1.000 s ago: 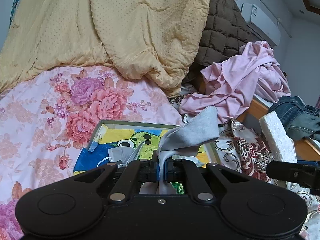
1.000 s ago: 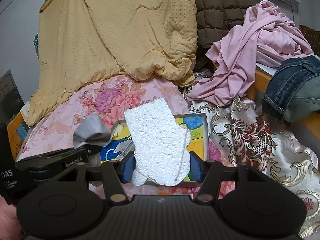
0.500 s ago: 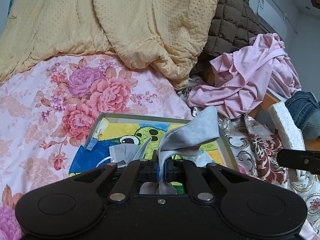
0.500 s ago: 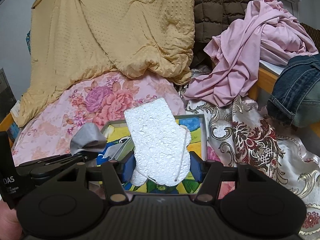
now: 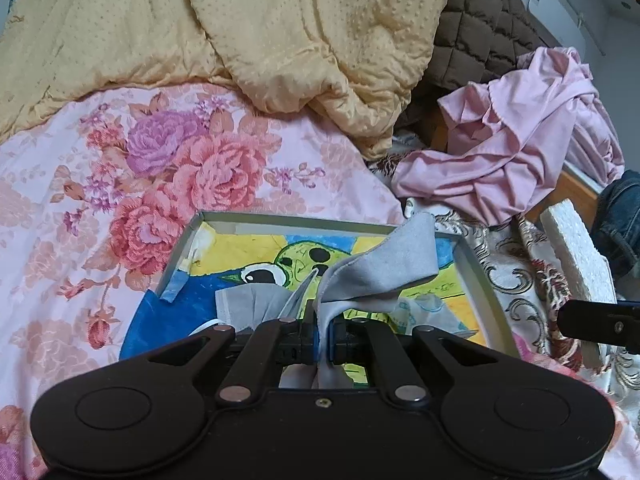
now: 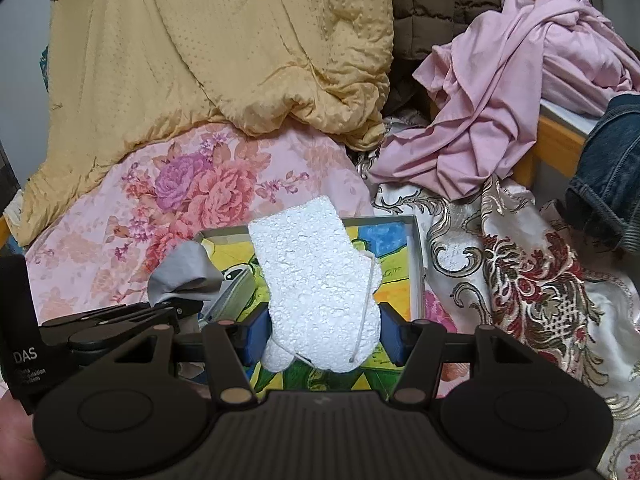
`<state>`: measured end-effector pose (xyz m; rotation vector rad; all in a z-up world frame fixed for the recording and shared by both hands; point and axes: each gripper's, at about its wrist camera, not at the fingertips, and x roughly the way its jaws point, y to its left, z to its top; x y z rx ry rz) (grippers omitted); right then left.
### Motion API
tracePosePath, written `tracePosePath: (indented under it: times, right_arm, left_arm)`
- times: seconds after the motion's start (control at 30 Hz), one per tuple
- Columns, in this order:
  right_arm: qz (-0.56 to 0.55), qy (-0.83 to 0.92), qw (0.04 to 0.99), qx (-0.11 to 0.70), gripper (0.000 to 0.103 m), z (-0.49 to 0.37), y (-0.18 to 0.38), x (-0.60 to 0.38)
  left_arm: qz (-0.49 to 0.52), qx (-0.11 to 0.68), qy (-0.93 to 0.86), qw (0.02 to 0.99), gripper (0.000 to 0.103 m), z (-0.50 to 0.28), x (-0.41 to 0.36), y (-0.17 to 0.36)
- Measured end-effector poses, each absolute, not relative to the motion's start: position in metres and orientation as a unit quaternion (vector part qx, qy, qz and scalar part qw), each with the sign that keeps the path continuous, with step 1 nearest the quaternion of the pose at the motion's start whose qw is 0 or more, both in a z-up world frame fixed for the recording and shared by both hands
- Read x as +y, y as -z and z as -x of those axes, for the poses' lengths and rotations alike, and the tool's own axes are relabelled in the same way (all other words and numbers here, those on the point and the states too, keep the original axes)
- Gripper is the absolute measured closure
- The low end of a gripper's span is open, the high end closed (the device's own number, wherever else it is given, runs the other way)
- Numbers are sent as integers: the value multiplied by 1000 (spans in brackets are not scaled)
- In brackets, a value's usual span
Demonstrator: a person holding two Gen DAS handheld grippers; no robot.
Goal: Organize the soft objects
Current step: 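Carry the grey cloth and white foam piece with both grippers over the tray, then lower both grippers into the tray and open them, releasing cloth and foam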
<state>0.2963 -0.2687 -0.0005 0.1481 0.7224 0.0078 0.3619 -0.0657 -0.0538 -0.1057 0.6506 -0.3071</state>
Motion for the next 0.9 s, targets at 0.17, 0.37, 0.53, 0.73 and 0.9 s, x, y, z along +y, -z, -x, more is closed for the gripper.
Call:
tracePosePath:
  times: [0.17,0.37,0.53,0.73,0.9]
  right_arm:
    - [-66,0,927,369,42,-315,18,-268]
    - [-53,2,922,383,42,-336,37,-265]
    - [-45,10,915,401,42,-354,60,-266]
    - [-45,19,905,423,42,-365,85,-271]
    - [-48,20,900,434,41,-367,95,-274]
  left_arm:
    - [48,332,151,930,99,-379,-70,69]
    - [44,345,150,925,99,-399,-77,84]
    - [39,363,150,919,99,-415,-84,99]
    - [36,384,148,911,96,-427,-92,113]
    - [43,387,148,909,87,-429,-95,118]
